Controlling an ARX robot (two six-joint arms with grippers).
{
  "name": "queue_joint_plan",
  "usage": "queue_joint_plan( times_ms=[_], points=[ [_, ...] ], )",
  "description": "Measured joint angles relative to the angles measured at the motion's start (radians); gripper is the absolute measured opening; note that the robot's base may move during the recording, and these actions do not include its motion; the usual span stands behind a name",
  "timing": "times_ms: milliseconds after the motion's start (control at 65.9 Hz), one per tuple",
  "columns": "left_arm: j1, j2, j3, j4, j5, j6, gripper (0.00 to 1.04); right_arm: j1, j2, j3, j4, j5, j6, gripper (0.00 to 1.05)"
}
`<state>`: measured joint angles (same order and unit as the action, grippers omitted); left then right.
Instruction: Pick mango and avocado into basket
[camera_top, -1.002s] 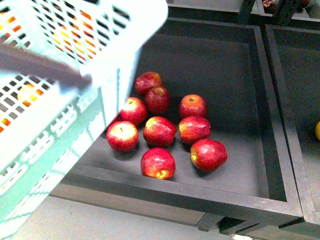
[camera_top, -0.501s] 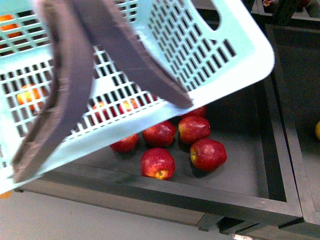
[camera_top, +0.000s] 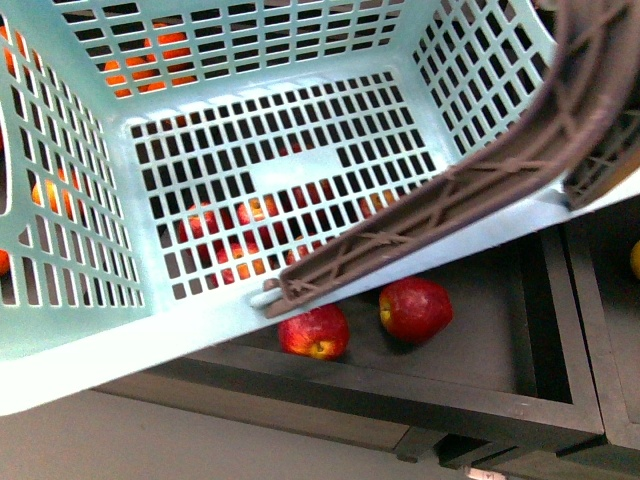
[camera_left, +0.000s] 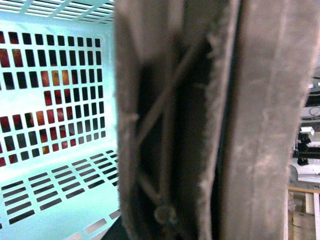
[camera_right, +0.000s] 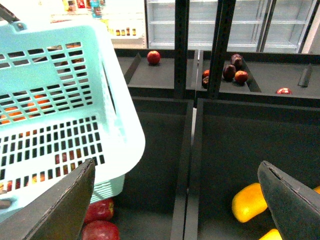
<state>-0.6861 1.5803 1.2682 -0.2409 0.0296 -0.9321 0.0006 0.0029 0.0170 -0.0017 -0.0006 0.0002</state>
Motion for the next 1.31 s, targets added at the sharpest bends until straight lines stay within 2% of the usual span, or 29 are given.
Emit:
queue_joint_plan(
  times_ms=[395, 455, 486, 531, 577, 759, 804, 895, 1078, 1184, 1305],
  points=[
    [0.001, 0.0, 0.001, 0.002, -0.011, -0.008, 0.14, 0.0, 0.002, 0.001, -0.002, 0.004, 0.0, 0.96],
    [0.001, 0.0, 0.001, 0.002, -0.011, -0.008, 0.14, 0.023, 0.075, 0.058, -0.153, 0.09, 0.067, 0.96],
    [0.002, 0.0, 0.001, 0.002, -0.011, -0.008, 0.14, 0.021, 0.185, 0.116, -0.286, 0.139, 0.124, 0.96],
    [0.002, 0.0, 0.003, 0.002, -0.007, -0.008, 0.14, -0.012, 0.314, 0.177, -0.436, 0.135, 0.189, 0.96],
    [0.001, 0.0, 0.004, 0.003, -0.002, -0.008, 0.14, -0.048, 0.369, 0.18, -0.443, 0.109, 0.205, 0.96],
    [0.001, 0.0, 0.005, 0.003, -0.005, -0.01, 0.14, -0.277, 0.554, 0.211, -0.256, -0.022, 0.169, 0.96],
    [0.001, 0.0, 0.005, 0.003, -0.006, -0.009, 0.14, -0.386, 0.687, 0.23, -0.145, -0.062, 0.134, 0.96],
    [0.002, 0.0, 0.005, 0.003, -0.007, -0.009, 0.14, -0.493, 0.909, 0.26, 0.005, -0.08, 0.108, 0.96],
    [0.002, 0.0, 0.005, 0.003, -0.005, -0.008, 0.14, -0.579, 1.384, 0.373, 0.278, -0.095, 0.101, 0.96],
    [0.002, 0.0, 0.005, 0.003, -0.002, -0.009, 0.14, -0.591, 1.639, 0.454, 0.375, -0.079, 0.099, 0.96],
    [0.002, 0.0, 0.005, 0.003, -0.004, -0.008, 0.14, -0.595, 1.839, 0.525, 0.418, -0.069, 0.11, 0.96]
  ],
)
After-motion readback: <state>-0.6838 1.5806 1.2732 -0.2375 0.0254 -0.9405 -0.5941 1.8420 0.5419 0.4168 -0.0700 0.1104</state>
